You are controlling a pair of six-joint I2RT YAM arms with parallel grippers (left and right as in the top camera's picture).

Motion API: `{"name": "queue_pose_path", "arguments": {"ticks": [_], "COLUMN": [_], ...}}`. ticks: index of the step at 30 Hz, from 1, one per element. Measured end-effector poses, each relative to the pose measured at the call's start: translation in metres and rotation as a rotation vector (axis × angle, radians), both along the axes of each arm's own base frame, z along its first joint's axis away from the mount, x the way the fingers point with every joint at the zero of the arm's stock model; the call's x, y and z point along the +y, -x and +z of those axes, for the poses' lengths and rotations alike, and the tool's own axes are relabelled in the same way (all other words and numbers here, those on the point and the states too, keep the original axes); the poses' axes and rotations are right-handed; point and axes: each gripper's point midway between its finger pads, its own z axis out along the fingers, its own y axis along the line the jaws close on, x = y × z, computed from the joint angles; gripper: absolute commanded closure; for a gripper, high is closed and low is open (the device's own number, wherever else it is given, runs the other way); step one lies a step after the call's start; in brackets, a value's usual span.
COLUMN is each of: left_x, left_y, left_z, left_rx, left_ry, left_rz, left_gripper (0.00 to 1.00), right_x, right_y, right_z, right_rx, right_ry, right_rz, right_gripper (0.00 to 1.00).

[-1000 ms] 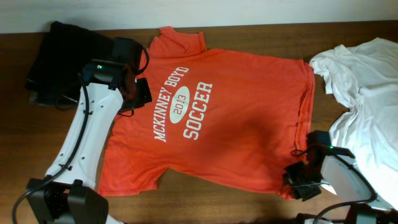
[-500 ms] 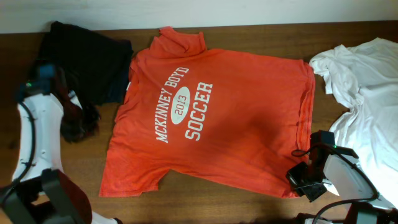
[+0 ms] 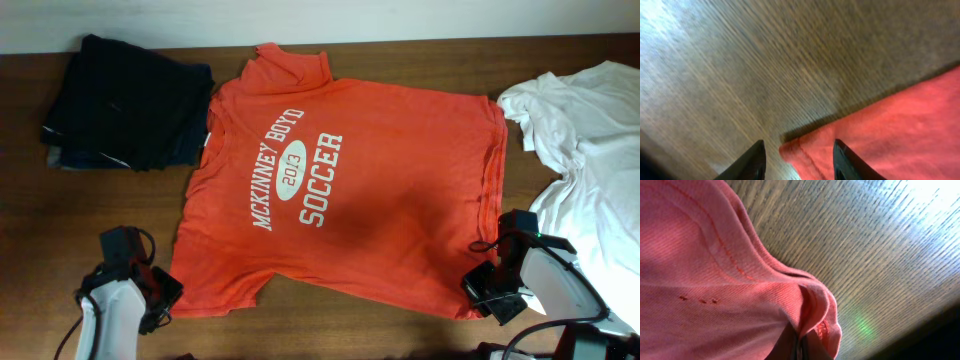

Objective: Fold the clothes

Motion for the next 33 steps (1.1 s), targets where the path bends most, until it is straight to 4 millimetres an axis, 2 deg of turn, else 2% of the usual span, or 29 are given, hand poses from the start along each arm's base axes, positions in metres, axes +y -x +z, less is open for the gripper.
{"name": "queue_pose_path", "arguments": {"ticks": [3,5,9,12,18,20,22,25,28,29,31,32,33], "left_x": [0.001,0.001,0.001,-0.004,-0.01,-0.013,-0.019,-0.02,-0.018,-0.018,-0.018,-0.017,-0.017], "left_y": [-0.002,-0.006,-0.009,-0.011,-0.017,-0.016,-0.003,-0.002,-0.005,-0.007,-0.009,-0.015,-0.018], "left_z": [-0.011,-0.012,-0.011,-0.008,0.028,0.018,-0.006,-0.009,-0.01,-0.012,-0.013,-0.013,-0.013], "left_rx": [0.045,0.069,0.092,0.104,-0.042,-0.057,-0.024,-0.024,-0.034,-0.026,-0.017,-0.024,-0.031], "left_ry": [0.016,0.033,0.056,0.098,0.075,0.082,0.104,0.109,0.097,0.106,0.119,0.12,0.121], "left_rz": [0.003,-0.013,-0.064,-0.129,-0.177,-0.18,-0.178,-0.178,-0.179,-0.179,-0.181,-0.183,-0.184], "left_gripper": [0.58,0.64,0.63,0.54,0.36,0.36,0.36,0.36,0.44,0.5,0.8,0.99,0.99], "right_x": [0.0,0.0,0.0,0.0,0.0,0.0,0.0,0.0,0.0,0.0,0.0,0.0,0.0], "right_y": [0.0,0.0,0.0,0.0,0.0,0.0,0.0,0.0,0.0,0.0,0.0,0.0,0.0], "right_z": [0.0,0.0,0.0,0.0,0.0,0.0,0.0,0.0,0.0,0.0,0.0,0.0,0.0], "right_rx": [0.001,0.001,0.001,0.002,0.001,0.001,0.001,0.001,0.001,0.001,0.001,0.001,0.001], "right_ry": [0.0,0.0,0.0,0.0,0.0,0.0,0.0,0.0,0.0,0.0,0.0,0.0,0.0], "right_rz": [0.0,0.0,0.0,0.0,0.0,0.0,0.0,0.0,0.0,-0.001,0.001,0.0,0.0], "right_gripper": [0.95,0.96,0.95,0.95,0.94,0.94,0.94,0.95,0.94,0.95,0.95,0.95,0.91]}}
